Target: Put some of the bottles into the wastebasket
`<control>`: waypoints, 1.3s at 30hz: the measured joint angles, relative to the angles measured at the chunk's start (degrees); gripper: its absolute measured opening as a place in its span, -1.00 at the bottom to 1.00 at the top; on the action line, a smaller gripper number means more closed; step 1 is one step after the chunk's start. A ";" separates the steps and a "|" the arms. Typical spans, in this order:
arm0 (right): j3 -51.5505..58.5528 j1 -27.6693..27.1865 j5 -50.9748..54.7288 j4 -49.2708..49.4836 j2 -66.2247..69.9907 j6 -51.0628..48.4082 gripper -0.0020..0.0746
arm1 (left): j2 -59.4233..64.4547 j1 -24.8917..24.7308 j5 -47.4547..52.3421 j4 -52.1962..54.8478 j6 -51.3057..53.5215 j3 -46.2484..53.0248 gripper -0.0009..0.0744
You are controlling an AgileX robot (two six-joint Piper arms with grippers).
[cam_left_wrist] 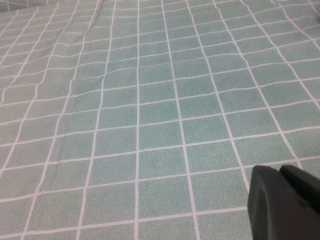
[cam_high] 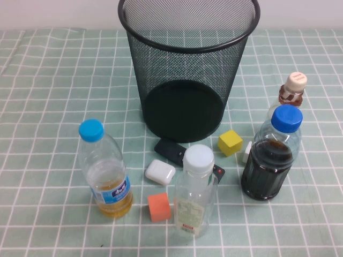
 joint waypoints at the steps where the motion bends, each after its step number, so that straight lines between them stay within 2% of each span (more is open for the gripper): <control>1: 0.00 0.00 0.00 0.00 0.00 0.00 -0.97 | 0.00 0.00 0.00 0.00 0.00 0.00 -0.99; 18: 0.00 0.00 0.00 0.00 0.00 0.00 -0.97 | 0.00 0.00 -0.12 0.00 0.00 0.00 -0.99; 25: 0.00 0.00 0.00 0.00 0.00 0.00 -0.97 | 0.00 0.00 -4.07 -0.15 0.00 0.00 -0.99; 37: 0.00 0.00 0.00 0.00 0.00 0.00 -0.97 | 0.00 0.00 -18.80 -24.72 -3.17 0.00 -0.99; 39: 0.00 0.00 0.00 0.00 0.00 0.00 -0.97 | 0.00 0.00 -18.42 -27.03 -3.42 -0.51 -0.99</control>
